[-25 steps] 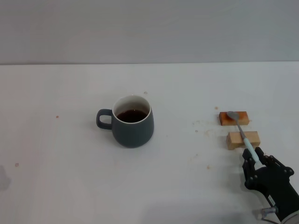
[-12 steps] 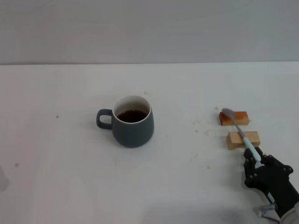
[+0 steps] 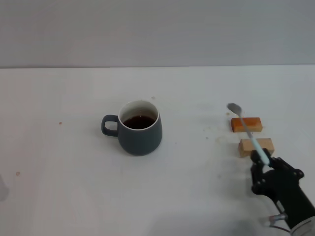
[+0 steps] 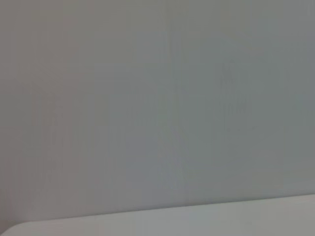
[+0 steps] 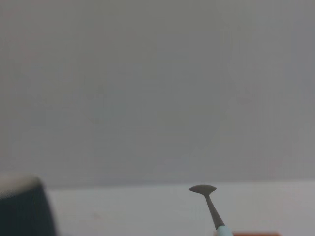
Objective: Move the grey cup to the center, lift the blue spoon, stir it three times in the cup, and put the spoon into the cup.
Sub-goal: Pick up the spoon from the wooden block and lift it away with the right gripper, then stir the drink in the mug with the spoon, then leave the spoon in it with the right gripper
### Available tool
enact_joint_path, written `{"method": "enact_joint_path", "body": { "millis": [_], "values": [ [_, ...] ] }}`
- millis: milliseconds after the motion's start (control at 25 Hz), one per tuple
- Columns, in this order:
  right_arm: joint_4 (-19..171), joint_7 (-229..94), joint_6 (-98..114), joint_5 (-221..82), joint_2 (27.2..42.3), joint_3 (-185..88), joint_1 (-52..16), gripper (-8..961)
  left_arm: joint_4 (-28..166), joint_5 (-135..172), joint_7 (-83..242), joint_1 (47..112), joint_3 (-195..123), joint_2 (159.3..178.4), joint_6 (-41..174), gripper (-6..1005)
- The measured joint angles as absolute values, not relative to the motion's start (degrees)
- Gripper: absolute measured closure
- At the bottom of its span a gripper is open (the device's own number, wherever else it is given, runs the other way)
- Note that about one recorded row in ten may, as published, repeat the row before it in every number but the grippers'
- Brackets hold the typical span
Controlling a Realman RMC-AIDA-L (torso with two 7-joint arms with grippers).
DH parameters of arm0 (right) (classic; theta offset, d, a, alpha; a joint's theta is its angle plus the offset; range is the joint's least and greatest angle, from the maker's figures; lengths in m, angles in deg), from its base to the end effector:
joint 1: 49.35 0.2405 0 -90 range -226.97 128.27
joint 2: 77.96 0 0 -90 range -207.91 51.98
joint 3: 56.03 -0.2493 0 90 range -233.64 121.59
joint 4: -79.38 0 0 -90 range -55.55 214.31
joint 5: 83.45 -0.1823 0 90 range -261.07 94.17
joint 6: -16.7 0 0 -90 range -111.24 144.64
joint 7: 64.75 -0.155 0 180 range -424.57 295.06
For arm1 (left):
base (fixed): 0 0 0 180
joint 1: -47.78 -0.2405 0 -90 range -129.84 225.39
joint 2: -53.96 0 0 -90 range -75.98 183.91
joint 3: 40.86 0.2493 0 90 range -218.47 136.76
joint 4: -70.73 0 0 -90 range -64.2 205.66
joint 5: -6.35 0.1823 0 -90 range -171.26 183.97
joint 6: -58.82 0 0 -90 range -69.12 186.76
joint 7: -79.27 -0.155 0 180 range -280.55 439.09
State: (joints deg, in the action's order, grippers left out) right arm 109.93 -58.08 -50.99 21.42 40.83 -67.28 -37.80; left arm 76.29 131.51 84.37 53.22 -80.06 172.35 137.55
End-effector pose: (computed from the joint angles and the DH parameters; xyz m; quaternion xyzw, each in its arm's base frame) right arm 0.2844 0.2276 -0.0795 -0.7459 0.2961 0.2855 0.5239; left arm -0.3783 0.2012 0.0211 -0.6670 -0.2521 -0.2112 0.6686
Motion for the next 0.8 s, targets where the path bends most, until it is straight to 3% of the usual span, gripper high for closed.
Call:
{"method": "enact_joint_path", "body": {
  "millis": [80, 200, 520, 600, 720, 800],
  "values": [
    [113.2, -55.4, -52.1, 22.2, 40.27, -67.2, -38.4, 795, 76.3, 131.5, 84.4, 53.2, -80.1, 172.37, 137.5, 1001],
    [121.6, -47.4, -51.9, 22.2, 37.88, -67.8, -39.2, 795, 76.5, 131.5, 84.4, 53.1, -80.1, 172.34, 137.5, 1001],
    [142.5, -41.8, -44.9, 22.5, 28.2, -68.8, -35.5, 796, 76.3, 131.5, 84.4, 53.3, -80.1, 172.39, 137.2, 1001],
    [147.1, -39.6, -41.2, 22.7, 26.36, -70.4, -34.6, 796, 76.2, 131.5, 84.4, 53.3, -80.1, 172.34, 137.2, 1001],
    [154.6, -34.3, -31.9, 22.7, 24.49, -75.2, -34.4, 796, 76.1, 131.4, 84.4, 53.4, -80.1, 172.33, 137.1, 1001],
    [159.0, -31.0, -23.3, 22.7, 24.13, -79.9, -35.2, 796, 76.1, 131.4, 84.4, 53.4, -80.1, 172.33, 137.1, 1001]
  ]
}}
